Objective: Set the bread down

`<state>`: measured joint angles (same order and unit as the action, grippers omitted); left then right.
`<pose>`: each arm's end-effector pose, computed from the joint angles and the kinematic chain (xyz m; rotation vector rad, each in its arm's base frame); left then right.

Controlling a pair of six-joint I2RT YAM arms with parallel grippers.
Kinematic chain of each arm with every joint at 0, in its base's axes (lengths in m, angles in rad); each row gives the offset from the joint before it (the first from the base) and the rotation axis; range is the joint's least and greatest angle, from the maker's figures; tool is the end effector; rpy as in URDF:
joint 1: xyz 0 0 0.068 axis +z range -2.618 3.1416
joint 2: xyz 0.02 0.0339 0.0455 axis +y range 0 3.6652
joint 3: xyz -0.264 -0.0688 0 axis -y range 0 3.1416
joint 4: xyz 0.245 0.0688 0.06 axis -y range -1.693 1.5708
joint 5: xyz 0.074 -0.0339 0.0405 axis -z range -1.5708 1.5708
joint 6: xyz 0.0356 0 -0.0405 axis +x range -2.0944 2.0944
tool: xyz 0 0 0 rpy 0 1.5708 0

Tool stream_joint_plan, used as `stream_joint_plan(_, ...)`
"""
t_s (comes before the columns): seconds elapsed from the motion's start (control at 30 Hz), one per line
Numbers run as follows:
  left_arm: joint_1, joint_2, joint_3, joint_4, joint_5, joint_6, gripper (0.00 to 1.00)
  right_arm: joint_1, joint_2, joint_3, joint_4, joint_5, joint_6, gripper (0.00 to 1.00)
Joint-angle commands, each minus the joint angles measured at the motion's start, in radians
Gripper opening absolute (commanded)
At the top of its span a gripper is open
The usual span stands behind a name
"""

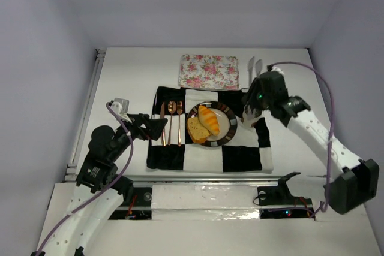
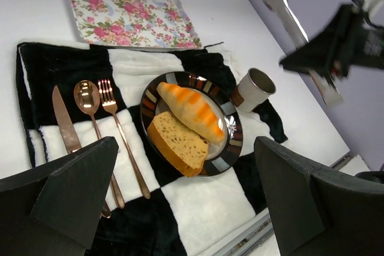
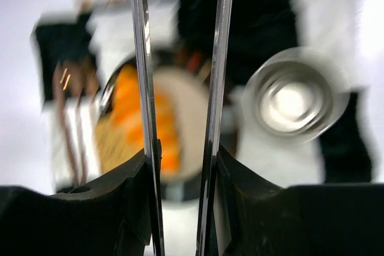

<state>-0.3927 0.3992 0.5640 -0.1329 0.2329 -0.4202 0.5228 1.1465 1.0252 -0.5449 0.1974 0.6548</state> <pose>0.1051 -0.0524 0.3190 0.1698 1.5893 -0.8182 0.2178 0.1175 0.3167 0.2567 2.2409 0.4224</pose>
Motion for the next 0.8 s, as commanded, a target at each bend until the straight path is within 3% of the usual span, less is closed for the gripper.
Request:
stream_joint_plan(0.0,-0.006,-0.022,-0.009,0.046,0.019,0.004,0.98,-0.229,0.096,0.113,0.068,-0.053,-0.119,0.42)
stream_joint_plan(0.13,-0.006,-0.033,-0.007,0.047,0.022,0.004,0.98,-0.424,0.304,0.239,0.100,-0.114,-0.139,0.42)
stream_joint_plan(0.27,-0.006,-0.040,-0.009,0.049,0.031,0.006,0.98,-0.533,0.478,0.353,0.126,-0.190,-0.203,0.42)
stream_joint_plan(0.53,-0.006,-0.039,-0.009,0.052,0.036,0.008,0.98,-0.593,0.767,0.502,-0.013,-0.159,-0.412,0.41)
stream_joint_plan(0.77,-0.006,-0.033,-0.009,0.053,0.045,0.009,0.98,-0.593,0.863,0.526,-0.017,-0.182,-0.492,0.47)
